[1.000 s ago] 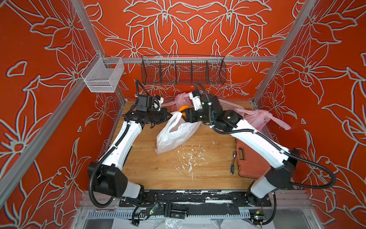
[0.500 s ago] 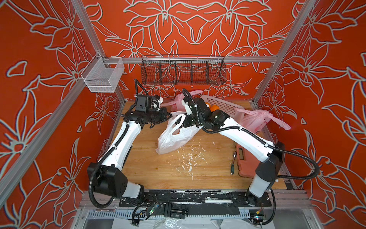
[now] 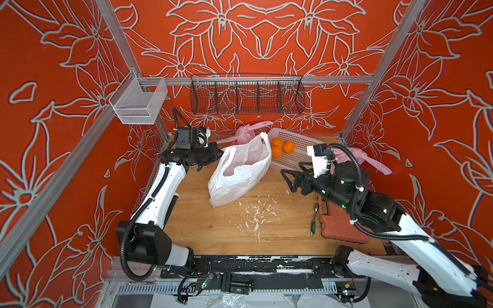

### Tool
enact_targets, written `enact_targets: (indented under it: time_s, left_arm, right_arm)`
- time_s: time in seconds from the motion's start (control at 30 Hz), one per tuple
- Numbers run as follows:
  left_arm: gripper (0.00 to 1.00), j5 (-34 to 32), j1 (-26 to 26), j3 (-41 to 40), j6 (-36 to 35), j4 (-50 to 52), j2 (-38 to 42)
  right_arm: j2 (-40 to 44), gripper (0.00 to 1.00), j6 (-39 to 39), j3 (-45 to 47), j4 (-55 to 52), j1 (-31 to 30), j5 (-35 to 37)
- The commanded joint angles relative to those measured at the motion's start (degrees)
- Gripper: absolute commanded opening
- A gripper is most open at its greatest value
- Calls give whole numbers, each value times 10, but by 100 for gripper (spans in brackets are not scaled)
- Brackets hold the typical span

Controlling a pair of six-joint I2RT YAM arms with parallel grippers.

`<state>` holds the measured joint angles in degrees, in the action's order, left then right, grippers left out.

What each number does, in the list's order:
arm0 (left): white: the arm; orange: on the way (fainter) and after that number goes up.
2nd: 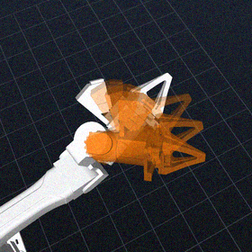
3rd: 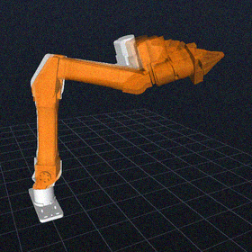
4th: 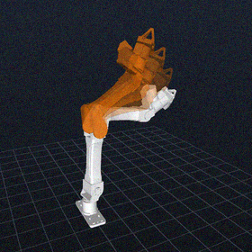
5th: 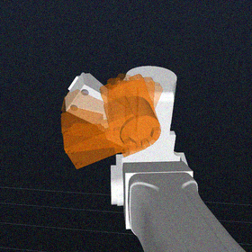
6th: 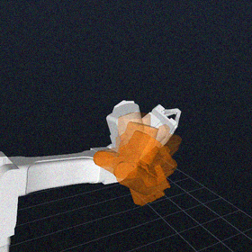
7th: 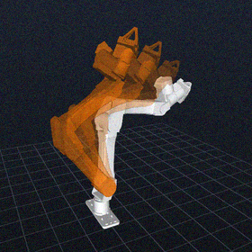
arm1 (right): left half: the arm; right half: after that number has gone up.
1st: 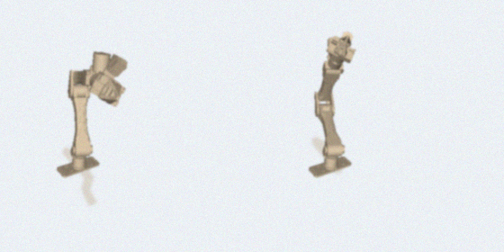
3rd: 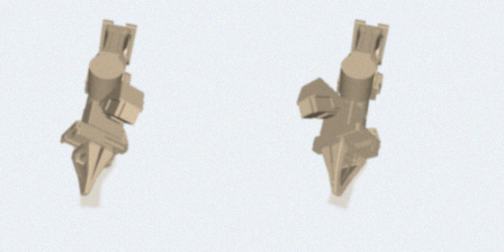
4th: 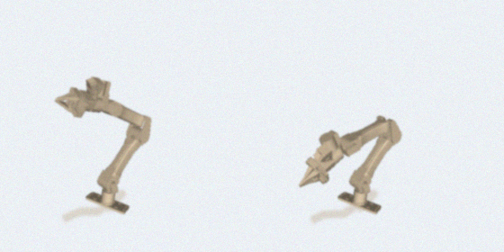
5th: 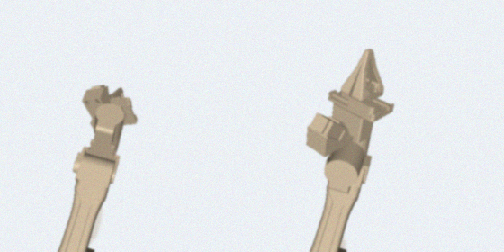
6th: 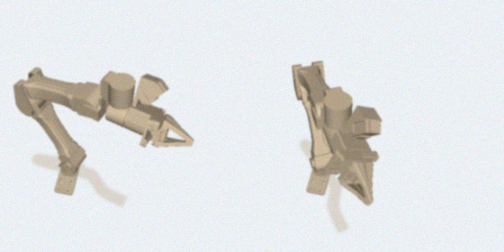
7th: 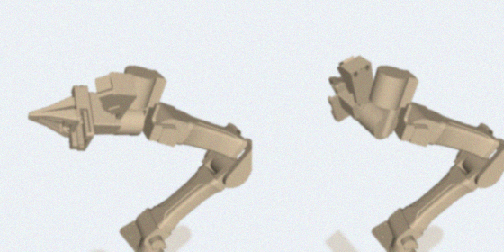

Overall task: Place the oranges into plastic bags & tie knots
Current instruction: Place the orange in the plastic bag, then pick up the orange from the basket.

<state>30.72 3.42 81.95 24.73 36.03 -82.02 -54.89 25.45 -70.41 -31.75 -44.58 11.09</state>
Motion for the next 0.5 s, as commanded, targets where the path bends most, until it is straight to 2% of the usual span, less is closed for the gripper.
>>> enact_targets:
  time_s: [0.0,0.07,0.13,0.23,0.37,0.47]
  left_arm:
    - [0,-41,-3,9,-4,33,-6]
    - [0,-59,-6,14,-11,49,-6]
    - [0,-77,-8,22,-24,70,-6]
    - [0,-116,-8,49,-65,126,-16]
    - [0,-148,-8,81,-107,188,-37]
    - [0,-165,-5,75,-120,195,-32]
  right_arm:
    - [-78,95,99,26,-126,98,48]
    - [-116,98,95,24,-73,151,-27]
    - [-149,97,97,22,-10,164,-44]
    - [-203,98,47,25,88,169,-53]
    - [-350,98,92,-79,40,207,-55]
    - [-463,98,111,-149,48,220,-68]
